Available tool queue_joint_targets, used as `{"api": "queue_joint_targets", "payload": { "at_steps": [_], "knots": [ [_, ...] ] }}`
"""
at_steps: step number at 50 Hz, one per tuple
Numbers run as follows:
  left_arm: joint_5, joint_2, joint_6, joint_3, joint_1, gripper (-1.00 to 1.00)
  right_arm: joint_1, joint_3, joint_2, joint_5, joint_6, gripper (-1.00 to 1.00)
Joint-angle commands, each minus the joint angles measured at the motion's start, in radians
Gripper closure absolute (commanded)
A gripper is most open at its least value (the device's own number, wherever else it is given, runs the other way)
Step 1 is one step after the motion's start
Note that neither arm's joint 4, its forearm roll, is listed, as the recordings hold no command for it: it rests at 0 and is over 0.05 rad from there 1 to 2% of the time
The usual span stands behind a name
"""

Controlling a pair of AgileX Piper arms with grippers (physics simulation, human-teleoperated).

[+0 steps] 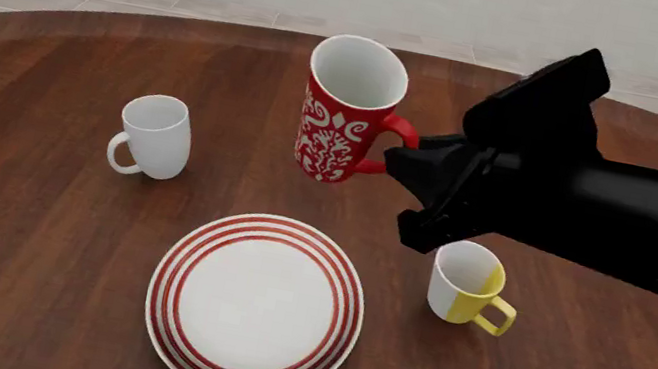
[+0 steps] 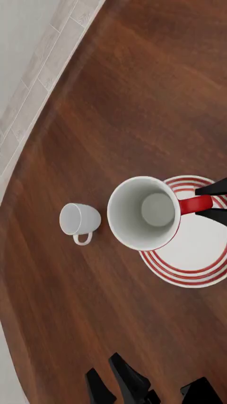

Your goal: Pick up the red mug and put it on the plate

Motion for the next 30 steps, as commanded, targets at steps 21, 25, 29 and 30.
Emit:
{"api": "queue_joint_targets", "payload": {
  "at_steps": [21,25,29,30],
  "knots": [
    [0.002,-0.007,0.008,-0.002,-0.008,-1.00,0.045,0.037,-0.069,0.050,0.030,1.00],
    [0.000,-0.007,0.006,0.000,-0.006,-1.00,0.052,0.050,-0.078,0.049,0.038,1.00],
    [0.008,-0.006,0.005,-0.008,-0.008,-1.00,0.069,0.056,-0.085,0.054,0.047,1.00],
    [0.007,-0.007,0.005,-0.007,-0.008,-1.00,0.070,0.062,-0.088,0.053,0.047,1.00]
  ]
}}
